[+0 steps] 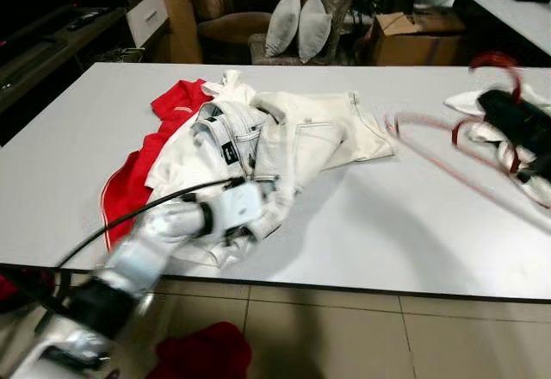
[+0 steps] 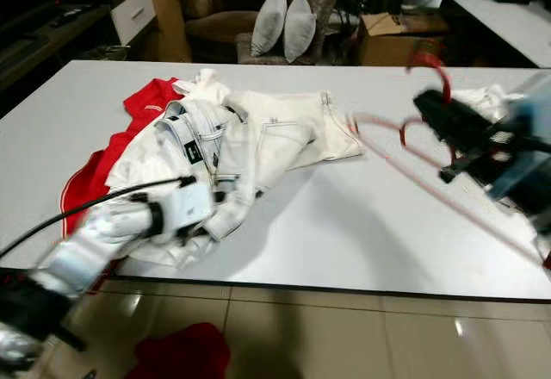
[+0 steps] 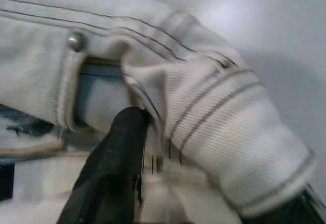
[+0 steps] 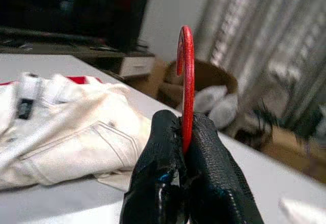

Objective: Hang hanger

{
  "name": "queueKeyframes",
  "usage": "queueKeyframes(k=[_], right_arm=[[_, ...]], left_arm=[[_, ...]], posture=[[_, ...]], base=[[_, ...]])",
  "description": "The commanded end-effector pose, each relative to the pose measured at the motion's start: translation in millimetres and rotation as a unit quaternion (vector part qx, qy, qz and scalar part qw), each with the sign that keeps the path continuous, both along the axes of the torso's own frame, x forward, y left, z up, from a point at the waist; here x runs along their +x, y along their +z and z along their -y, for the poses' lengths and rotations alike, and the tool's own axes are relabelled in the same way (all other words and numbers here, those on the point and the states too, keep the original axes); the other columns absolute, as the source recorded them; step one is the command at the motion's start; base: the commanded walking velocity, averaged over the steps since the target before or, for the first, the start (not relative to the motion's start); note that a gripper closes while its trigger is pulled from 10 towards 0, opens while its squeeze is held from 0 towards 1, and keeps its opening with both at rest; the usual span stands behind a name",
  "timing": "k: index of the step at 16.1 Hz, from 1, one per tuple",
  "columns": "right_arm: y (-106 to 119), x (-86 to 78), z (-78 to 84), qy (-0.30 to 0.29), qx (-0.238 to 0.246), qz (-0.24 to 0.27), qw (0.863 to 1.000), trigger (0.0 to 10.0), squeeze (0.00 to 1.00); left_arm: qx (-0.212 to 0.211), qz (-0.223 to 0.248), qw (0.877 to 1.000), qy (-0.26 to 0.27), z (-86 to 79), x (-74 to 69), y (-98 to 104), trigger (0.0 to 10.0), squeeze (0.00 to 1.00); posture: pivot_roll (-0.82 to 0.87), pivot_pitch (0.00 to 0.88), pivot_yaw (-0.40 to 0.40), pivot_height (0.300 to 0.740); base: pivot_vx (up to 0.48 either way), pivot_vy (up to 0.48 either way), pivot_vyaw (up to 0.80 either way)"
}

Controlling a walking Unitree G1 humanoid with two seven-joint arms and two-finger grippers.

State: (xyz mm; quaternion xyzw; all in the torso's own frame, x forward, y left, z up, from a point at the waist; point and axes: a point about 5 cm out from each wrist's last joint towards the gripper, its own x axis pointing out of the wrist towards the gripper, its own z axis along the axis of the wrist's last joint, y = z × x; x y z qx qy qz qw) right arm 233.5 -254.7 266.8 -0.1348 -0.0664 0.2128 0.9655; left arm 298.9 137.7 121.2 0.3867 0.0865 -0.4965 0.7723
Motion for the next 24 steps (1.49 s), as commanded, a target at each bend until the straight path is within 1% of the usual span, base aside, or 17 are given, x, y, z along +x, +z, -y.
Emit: queueKeyframes(k=[1,2,3,5,7,9,12,13,14,15,16,18,19,20,21,22,24], right_arm=[[-5,4.4,-4.5,-0.011,0.018,-0.014,1.000,10.0,0.00],[-7,5.6,-6.2,-0.015,0.031,-0.022,0.999,10.0,0.00],[-16,9.3,-9.0,-0.034,0.025,-0.046,0.998,10.0,0.00],[-21,18.9,-14.2,-0.061,0.055,-0.051,0.995,10.0,0.00],[-18,22.0,-17.5,-0.084,0.062,-0.039,0.994,10.0,0.00],[-3,28.1,-21.1,-0.130,0.101,0.006,0.986,10.0,0.00],[2,31.8,-34.6,-0.158,0.093,0.066,0.981,10.0,0.00],[-7,33.3,-45.8,-0.153,0.085,0.054,0.983,10.0,0.00],[-12,34.5,-50.0,-0.151,0.087,0.043,0.984,10.0,0.00],[-24,37.6,-50.6,-0.173,0.115,0.006,0.978,10.0,0.00],[-28,38.4,-49.1,-0.185,0.124,-0.008,0.975,10.0,0.00],[-44,38.2,-54.6,-0.215,0.074,-0.023,0.974,10.0,0.00],[-44,37.4,-55.8,-0.219,0.063,-0.015,0.973,10.0,0.00],[-40,36.2,-62.6,-0.233,-0.005,0.039,0.972,10.0,0.00],[-39,36.2,-67.7,-0.230,-0.036,0.052,0.971,10.0,0.00],[-34,35.0,-73.8,-0.257,-0.062,0.096,0.960,10.0,0.00],[-40,31.3,-80.9,-0.232,-0.001,0.090,0.969,10.0,0.00]], left_arm=[[0.013,0.003,1.000,-0.023,-5.7,-5.7,4,10.0,1.00],[0.009,-0.002,0.999,-0.033,-7.9,-8.5,6,10.0,1.00],[-0.041,-0.037,0.998,-0.042,-9.7,-15.7,10,10.0,1.00],[-0.081,-0.092,0.990,-0.070,-16.5,-28.5,14,10.0,1.00],[-0.090,-0.107,0.987,-0.076,-21.0,-31.8,18,10.0,1.00],[-0.187,-0.117,0.973,-0.073,-19.8,-25.6,42,10.0,1.00],[-0.314,-0.089,0.943,-0.067,-18.7,-18.3,75,10.0,0.98],[-0.371,-0.060,0.926,-0.041,-17.2,-14.5,89,10.0,0.36],[-0.398,-0.048,0.916,-0.020,-16.6,-12.3,94,10.0,0.33],[-0.436,-0.041,0.899,0.032,-14.3,-9.5,97,10.0,0.13],[-0.439,-0.038,0.897,0.043,-13.4,-10.0,96,10.0,0.13],[-0.439,-0.017,0.880,0.178,-12.1,-7.8,66,10.0,0.11],[-0.439,-0.025,0.874,0.204,-11.7,-7.0,61,10.0,0.11],[-0.427,-0.026,0.868,0.252,-8.1,-4.4,53,10.0,0.13],[-0.427,-0.021,0.862,0.271,-6.5,-2.8,51,10.0,0.13],[-0.434,-0.006,0.847,0.308,-4.0,-0.3,49,10.0,0.13],[-0.419,0.023,0.849,0.322,0.4,-1.1,47,10.0,0.13]], posture=[[-0.18,0.000,0.076,0.740],[-0.17,0.000,0.071,0.740],[-0.16,0.000,0.058,0.740],[-0.17,0.000,0.060,0.740],[-0.18,0.000,0.064,0.740],[-0.19,0.000,0.068,0.740],[-0.18,0.000,0.063,0.740],[-0.16,0.000,0.044,0.740],[-0.16,0.000,0.039,0.740],[-0.16,0.000,0.032,0.740],[-0.16,0.000,0.033,0.740],[-0.19,0.000,0.035,0.740],[-0.19,0.000,0.032,0.740],[-0.21,0.000,0.016,0.740],[-0.21,0.000,0.014,0.740],[-0.21,0.000,0.003,0.740],[-0.21,0.000,-0.004,0.740]], base=[[0.000,0.000,0.00],[0.000,0.000,0.00],[0.000,0.000,0.00],[0.000,0.000,0.00],[0.000,0.000,0.00],[0.000,0.000,0.00],[0.000,0.000,0.00],[0.000,0.000,0.00],[0.000,0.000,0.00],[0.000,0.000,0.00],[0.000,0.000,0.00],[0.000,0.000,0.00],[0.000,0.000,0.00],[0.000,0.000,0.00],[0.000,0.000,0.00],[0.000,-0.352,0.00],[0.000,-0.467,0.00]])
